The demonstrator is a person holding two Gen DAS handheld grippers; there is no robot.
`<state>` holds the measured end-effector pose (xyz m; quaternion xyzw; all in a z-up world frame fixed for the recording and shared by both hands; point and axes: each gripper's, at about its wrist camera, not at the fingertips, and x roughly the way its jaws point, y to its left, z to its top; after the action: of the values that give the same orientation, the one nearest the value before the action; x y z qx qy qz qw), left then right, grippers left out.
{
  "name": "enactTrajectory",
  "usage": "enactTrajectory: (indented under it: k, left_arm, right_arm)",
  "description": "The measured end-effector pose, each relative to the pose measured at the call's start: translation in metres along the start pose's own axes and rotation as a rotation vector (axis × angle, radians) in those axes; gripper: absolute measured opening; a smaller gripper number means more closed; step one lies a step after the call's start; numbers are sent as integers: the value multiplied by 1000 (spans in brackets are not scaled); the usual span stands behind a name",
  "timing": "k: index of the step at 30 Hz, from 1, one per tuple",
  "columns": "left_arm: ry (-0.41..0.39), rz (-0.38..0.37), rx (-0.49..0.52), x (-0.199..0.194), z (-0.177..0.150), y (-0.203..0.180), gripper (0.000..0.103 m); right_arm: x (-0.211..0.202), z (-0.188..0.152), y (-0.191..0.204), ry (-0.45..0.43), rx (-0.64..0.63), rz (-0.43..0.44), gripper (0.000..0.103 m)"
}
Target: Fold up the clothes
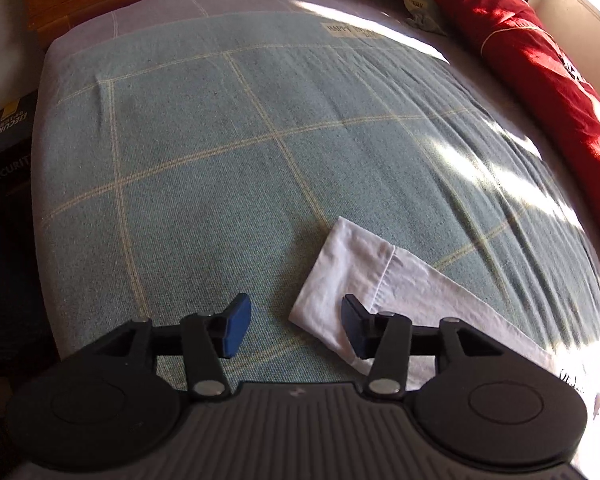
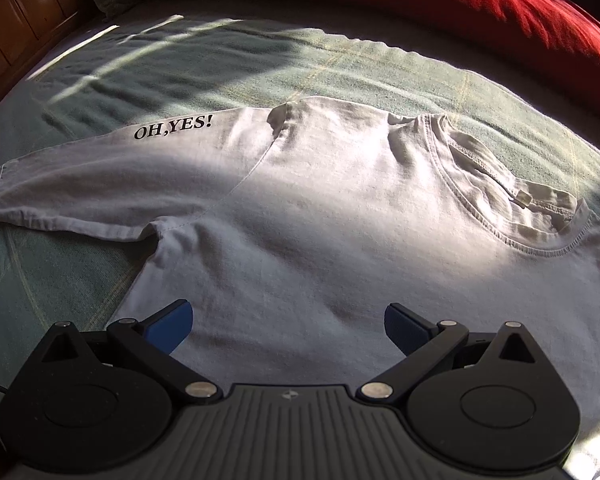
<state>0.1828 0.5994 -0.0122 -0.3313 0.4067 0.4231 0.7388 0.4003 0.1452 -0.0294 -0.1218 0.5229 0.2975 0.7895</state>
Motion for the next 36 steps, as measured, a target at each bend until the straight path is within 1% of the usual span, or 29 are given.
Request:
enactTrajectory:
  k: [1,3,5,6,8,9,11,14,16,17,20,22,23,25,28,30,31,33,36]
  left_arm:
    - [-5,-34,65,-3,-2,-11,50]
    - [23,-161,184,-6,-7,-41,51]
    - [64,-333,273,-6,-14,-77,55]
    - [89,-434,292,-4,-19,-95,59]
    - [165,-597,303,7,-30,-127,64]
    - [212,-666,307,15,-38,-144,65]
    - [294,-736,353,30,-51,-172,65]
    - [315,-750,396,46,-69,-196,66]
    - [347,-743,403,54,-76,-201,66]
    - [350,-745,408,57,-76,-199,66]
    - [348,-729,371,59,-66,-176,68]
    - [351,-698,316,58,-52,-150,69]
    - [343,-672,293,58,-45,-136,69]
    - [321,-596,244,58,-30,-105,69]
    - [276,-489,173,58,-17,-67,69]
    - [260,-432,118,55,-10,-50,69]
    - [252,-410,115,52,-7,-50,68]
    - [228,-417,146,44,-5,-64,67]
    - [252,-567,184,41,-6,-97,70]
  right_arm:
    - [0,0,0,-4,2,3,103]
    - [1,-2,0,-6,6,4,103]
    - [3,-4,2,-1,12,4,103]
    - [4,-5,3,1,15,5,103]
    - [5,-7,6,6,20,12,103]
    - [6,-7,8,7,20,14,103]
    - [5,-8,12,4,12,15,103]
    - [4,-8,16,1,-1,14,103]
    - [5,-9,16,3,9,13,103]
    - [5,-10,17,4,13,12,103]
    - [7,-13,15,9,29,10,103]
    - [8,-14,15,12,35,11,103]
    - [8,-14,14,12,38,11,103]
    - [10,-14,13,13,44,11,103]
    - [11,-12,10,12,52,17,103]
    - [12,-10,11,10,48,19,103]
    - [12,-8,11,8,44,20,103]
    - [13,-6,12,4,37,21,103]
    - [13,-3,13,0,30,24,103]
